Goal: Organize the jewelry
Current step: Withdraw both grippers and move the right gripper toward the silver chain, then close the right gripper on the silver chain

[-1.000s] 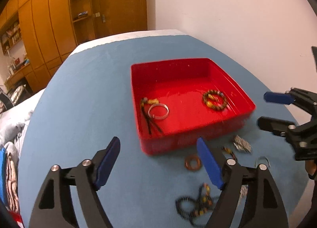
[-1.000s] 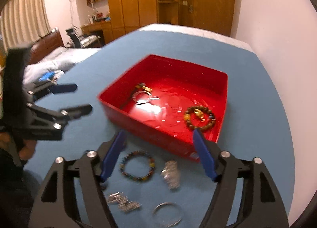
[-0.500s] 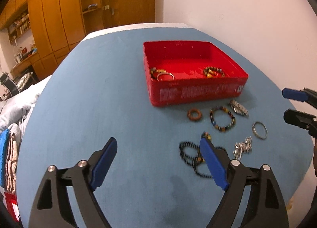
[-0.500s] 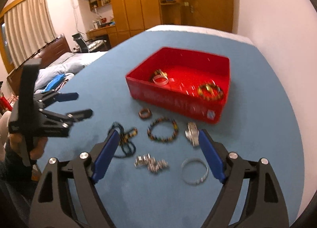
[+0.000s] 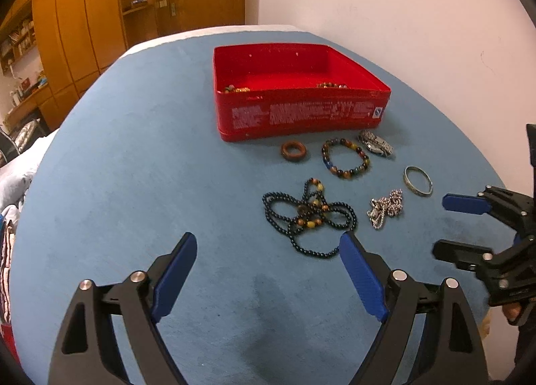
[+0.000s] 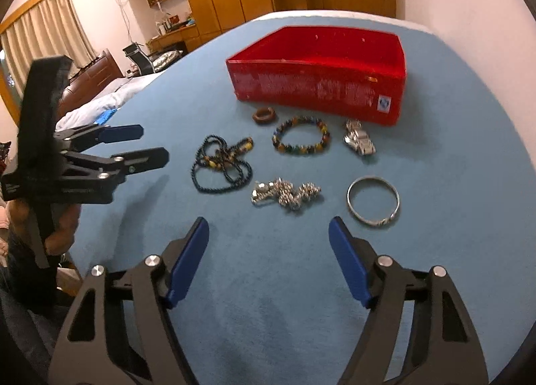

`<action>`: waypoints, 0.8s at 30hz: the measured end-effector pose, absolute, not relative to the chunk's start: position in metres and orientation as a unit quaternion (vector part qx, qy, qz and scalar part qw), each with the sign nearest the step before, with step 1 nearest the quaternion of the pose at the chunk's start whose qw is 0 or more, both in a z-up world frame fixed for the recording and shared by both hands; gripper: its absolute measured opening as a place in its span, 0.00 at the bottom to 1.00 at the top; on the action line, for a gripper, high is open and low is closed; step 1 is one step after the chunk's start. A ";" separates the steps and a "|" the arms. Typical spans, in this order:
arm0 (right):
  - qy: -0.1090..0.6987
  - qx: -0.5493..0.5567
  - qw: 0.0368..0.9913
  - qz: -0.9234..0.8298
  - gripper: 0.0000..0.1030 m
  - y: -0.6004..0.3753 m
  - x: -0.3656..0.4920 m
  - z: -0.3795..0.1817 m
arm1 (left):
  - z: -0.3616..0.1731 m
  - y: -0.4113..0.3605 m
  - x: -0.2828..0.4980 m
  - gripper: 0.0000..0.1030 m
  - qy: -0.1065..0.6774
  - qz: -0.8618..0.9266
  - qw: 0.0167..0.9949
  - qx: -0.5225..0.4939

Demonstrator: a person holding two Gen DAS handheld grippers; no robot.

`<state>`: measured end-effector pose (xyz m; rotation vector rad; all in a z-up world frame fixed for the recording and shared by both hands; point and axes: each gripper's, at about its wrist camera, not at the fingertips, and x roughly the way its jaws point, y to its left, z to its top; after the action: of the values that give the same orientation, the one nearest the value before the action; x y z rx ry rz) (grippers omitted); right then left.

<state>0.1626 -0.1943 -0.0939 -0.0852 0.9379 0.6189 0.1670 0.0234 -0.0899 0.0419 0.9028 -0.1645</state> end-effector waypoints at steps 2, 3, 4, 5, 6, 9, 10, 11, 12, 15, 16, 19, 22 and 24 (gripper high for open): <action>0.450 -0.036 0.843 0.293 0.71 -0.192 0.167 -0.100 | -0.090 0.023 0.166 0.85 0.435 -0.079 0.897 0.019; 0.452 -0.036 0.841 0.293 0.70 -0.191 0.169 -0.102 | -0.090 0.023 0.165 0.85 0.435 -0.079 0.897 0.018; 0.455 -0.037 0.840 0.292 0.69 -0.189 0.171 -0.106 | -0.090 0.024 0.165 0.85 0.435 -0.078 0.897 0.017; 0.458 -0.039 0.839 0.290 0.68 -0.187 0.174 -0.110 | -0.090 0.024 0.165 0.85 0.435 -0.077 0.897 0.017; 0.460 -0.042 0.839 0.287 0.66 -0.186 0.177 -0.113 | -0.090 0.025 0.165 0.85 0.435 -0.076 0.897 0.018; 0.461 -0.047 0.840 0.283 0.66 -0.182 0.183 -0.117 | -0.089 0.027 0.165 0.85 0.434 -0.075 0.898 0.016; 0.462 -0.048 0.840 0.282 0.66 -0.182 0.185 -0.118 | -0.089 0.027 0.165 0.85 0.434 -0.075 0.898 0.016; 0.462 -0.048 0.840 0.281 0.66 -0.181 0.187 -0.119 | -0.089 0.027 0.166 0.85 0.434 -0.075 0.898 0.016; 0.462 -0.051 0.840 0.279 0.66 -0.179 0.189 -0.120 | -0.089 0.028 0.166 0.85 0.434 -0.076 0.898 0.016; 0.459 -0.066 0.842 0.276 0.66 -0.173 0.193 -0.123 | -0.091 0.029 0.168 0.84 0.435 -0.077 0.897 0.015; 0.457 -0.075 0.843 0.274 0.66 -0.169 0.195 -0.124 | -0.092 0.029 0.169 0.85 0.436 -0.077 0.897 0.013; 0.451 -0.092 0.846 0.269 0.65 -0.162 0.200 -0.127 | -0.094 0.032 0.171 0.85 0.438 -0.077 0.896 0.010; 0.447 -0.103 0.848 0.266 0.60 -0.159 0.203 -0.129 | -0.094 0.033 0.172 0.85 0.438 -0.077 0.896 0.009; 0.445 -0.105 0.848 0.267 0.52 -0.159 0.205 -0.129 | -0.095 0.033 0.172 0.85 0.439 -0.077 0.895 0.009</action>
<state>0.2052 -0.1588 -0.1285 -0.2215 0.9374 0.5626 0.1719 0.0332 -0.0947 0.0189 0.9091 -0.1594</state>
